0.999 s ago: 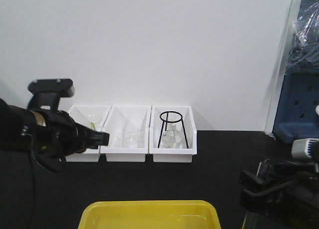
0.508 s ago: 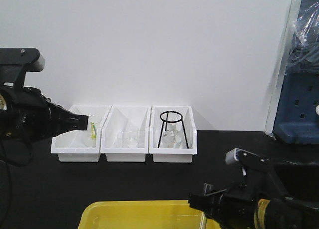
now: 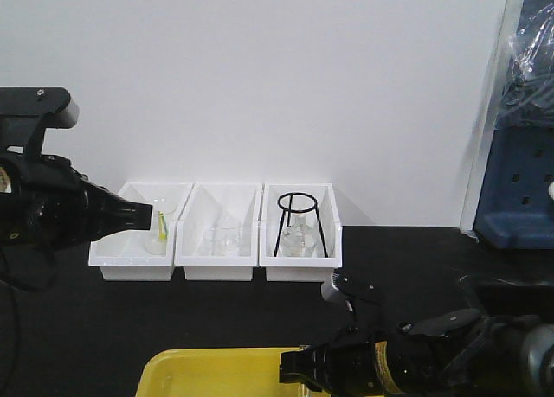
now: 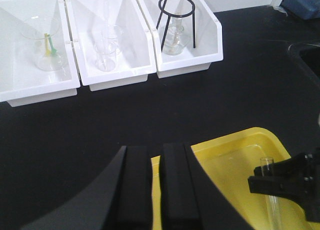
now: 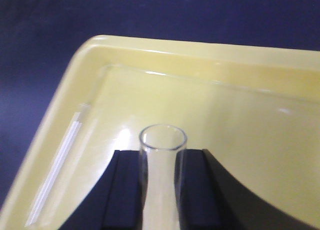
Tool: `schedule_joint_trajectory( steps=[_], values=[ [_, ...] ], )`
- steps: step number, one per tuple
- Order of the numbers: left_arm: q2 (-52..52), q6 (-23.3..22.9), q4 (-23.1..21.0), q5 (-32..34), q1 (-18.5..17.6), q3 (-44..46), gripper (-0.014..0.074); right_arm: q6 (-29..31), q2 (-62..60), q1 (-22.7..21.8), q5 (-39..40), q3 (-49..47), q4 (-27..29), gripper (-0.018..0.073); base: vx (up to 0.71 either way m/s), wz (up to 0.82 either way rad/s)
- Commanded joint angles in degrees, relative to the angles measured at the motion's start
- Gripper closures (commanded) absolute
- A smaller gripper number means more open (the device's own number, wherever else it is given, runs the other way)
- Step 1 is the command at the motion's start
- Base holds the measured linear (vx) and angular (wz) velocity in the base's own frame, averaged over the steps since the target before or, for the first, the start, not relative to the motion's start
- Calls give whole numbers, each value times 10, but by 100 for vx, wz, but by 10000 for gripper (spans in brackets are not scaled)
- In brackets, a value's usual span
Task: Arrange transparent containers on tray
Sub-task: 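Lower the right gripper's tube into the yellow tray and open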
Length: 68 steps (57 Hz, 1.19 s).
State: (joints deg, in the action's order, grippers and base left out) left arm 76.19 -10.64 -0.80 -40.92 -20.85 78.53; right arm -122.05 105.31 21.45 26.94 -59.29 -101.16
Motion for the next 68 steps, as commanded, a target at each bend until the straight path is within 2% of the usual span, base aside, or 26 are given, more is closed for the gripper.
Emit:
schedule_joint_trajectory(
  steps=[1,14,22,30,42,47,52,58,63,68],
  values=[
    [-16,-3,-3,34,-3,18,377,2,-9,-3,-29,-18,11,571,0,0],
    [-16,-3,-3,31,-3,18,377,17,13,-3,-70,-18,2,558,0,0],
    [-16,-3,-3,32,-3,18,377,38,28,-3,-71,-19,3,497,0,0],
    [-16,-3,-3,30,-3,18,377,38,43,-3,-78,-19,3,366,0,0],
    [-16,-3,-3,27,-3,18,377,38,45,-3,-83,-19,4,90,0,0],
    [-16,-3,-3,28,-3,18,377,38,42,-3,-68,-19,2,39,0,0],
    [-16,-3,-3,31,-3,18,381,38,28,-3,-56,-19,0,53,0,0],
    [-18,-1,-3,34,-3,18,420,38,-11,-3,-55,-19,-3,148,0,0],
    [-18,8,-3,27,-3,18,490,39,-59,-3,-56,-19,-16,294,0,0],
    [-21,20,-7,13,-3,17,589,42,-123,-3,-55,-19,-16,509,0,0]
  ],
)
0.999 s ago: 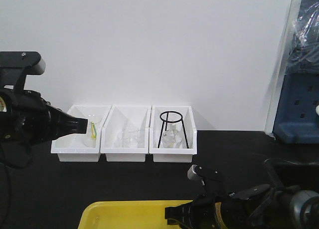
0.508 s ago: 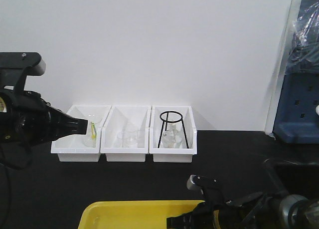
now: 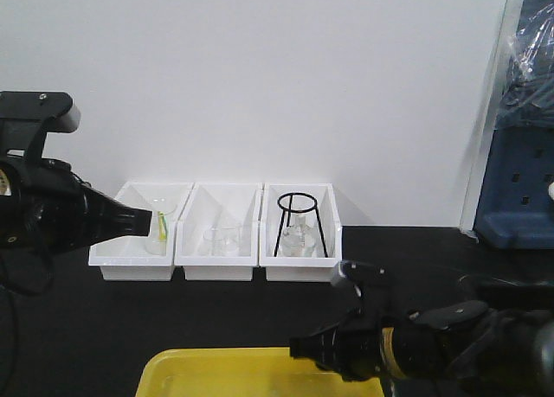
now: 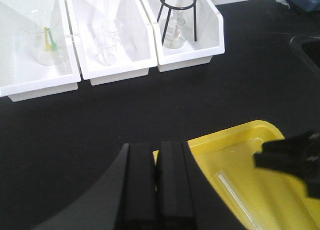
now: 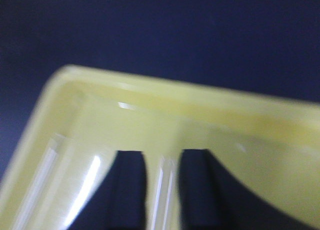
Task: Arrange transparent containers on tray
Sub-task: 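Lower the right gripper's tube into the yellow tray and open, then withdraw the empty right gripper from the tray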
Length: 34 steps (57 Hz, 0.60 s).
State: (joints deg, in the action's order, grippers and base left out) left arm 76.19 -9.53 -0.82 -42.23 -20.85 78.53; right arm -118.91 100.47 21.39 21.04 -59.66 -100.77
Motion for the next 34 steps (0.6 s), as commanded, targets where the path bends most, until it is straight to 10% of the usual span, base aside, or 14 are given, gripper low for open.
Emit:
schedule_joint_trajectory(
  steps=[1,34],
  values=[
    [-23,9,-10,24,-3,16,607,13,-91,-3,4,-15,-20,540,0,0],
    [-376,89,-59,213,-3,-373,605,151,-487,-3,-47,176,-20,572,0,0]
  ],
)
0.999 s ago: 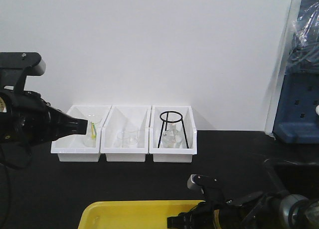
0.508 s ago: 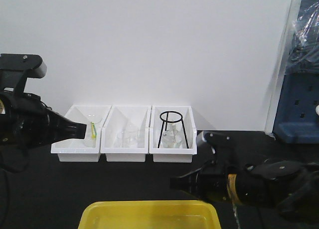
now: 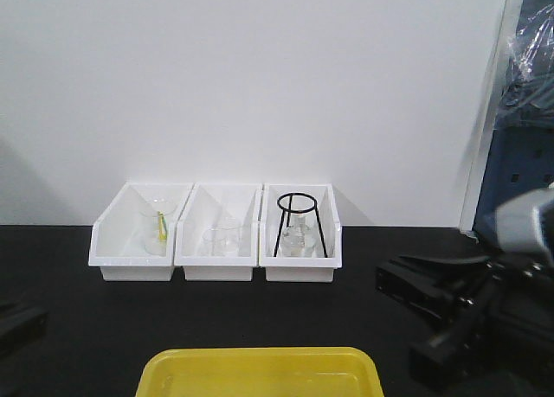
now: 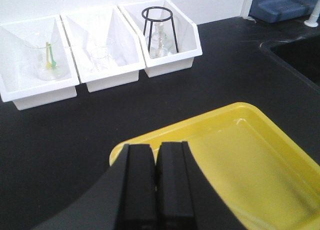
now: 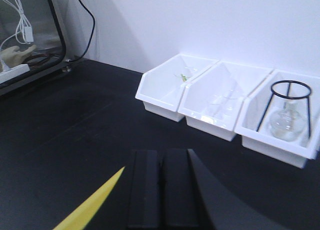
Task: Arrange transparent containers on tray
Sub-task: 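Withdraw the empty right gripper from the tray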
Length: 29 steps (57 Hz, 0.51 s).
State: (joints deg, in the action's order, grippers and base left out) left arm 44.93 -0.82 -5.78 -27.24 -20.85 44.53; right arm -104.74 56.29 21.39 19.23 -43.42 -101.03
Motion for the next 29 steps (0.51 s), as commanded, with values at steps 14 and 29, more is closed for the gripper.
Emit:
schedule_joint_trajectory(
  steps=[14,29],
  values=[
    [-196,2,-7,58,-3,-132,605,9,-109,-3,-60,66,-17,572,0,0],
    [-218,2,-7,24,-3,-137,605,9,-112,-3,-62,69,-17,572,0,0]
  ],
)
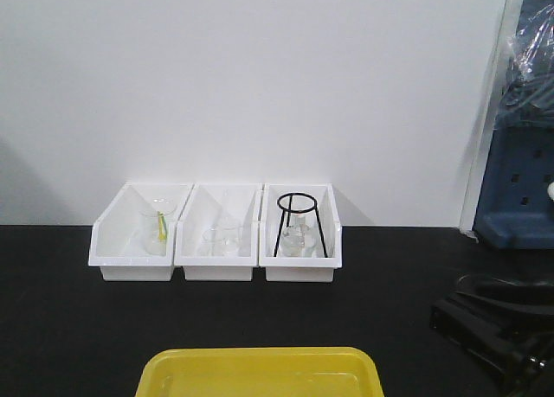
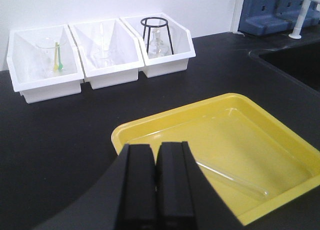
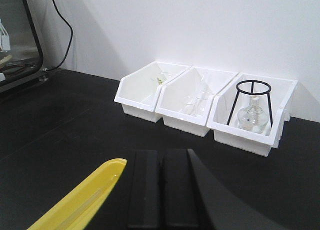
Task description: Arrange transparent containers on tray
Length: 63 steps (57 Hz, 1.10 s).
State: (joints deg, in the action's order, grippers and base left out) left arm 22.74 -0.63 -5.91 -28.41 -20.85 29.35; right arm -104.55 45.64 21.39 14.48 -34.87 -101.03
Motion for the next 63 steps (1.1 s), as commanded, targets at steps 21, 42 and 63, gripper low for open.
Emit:
schedule_joint_trajectory(
  steps=[21,42,63],
  values=[
    [4,0,-6,40,-3,14,605,7,-5,-3,-15,-16,-17,572,0,0],
    [-26,6,59,54,104,-36,605,7,-5,-3,-15,-16,-17,572,0,0],
    [-246,3,52,213,216,-327,604,8,-5,-3,-15,-16,-17,572,0,0]
  ],
)
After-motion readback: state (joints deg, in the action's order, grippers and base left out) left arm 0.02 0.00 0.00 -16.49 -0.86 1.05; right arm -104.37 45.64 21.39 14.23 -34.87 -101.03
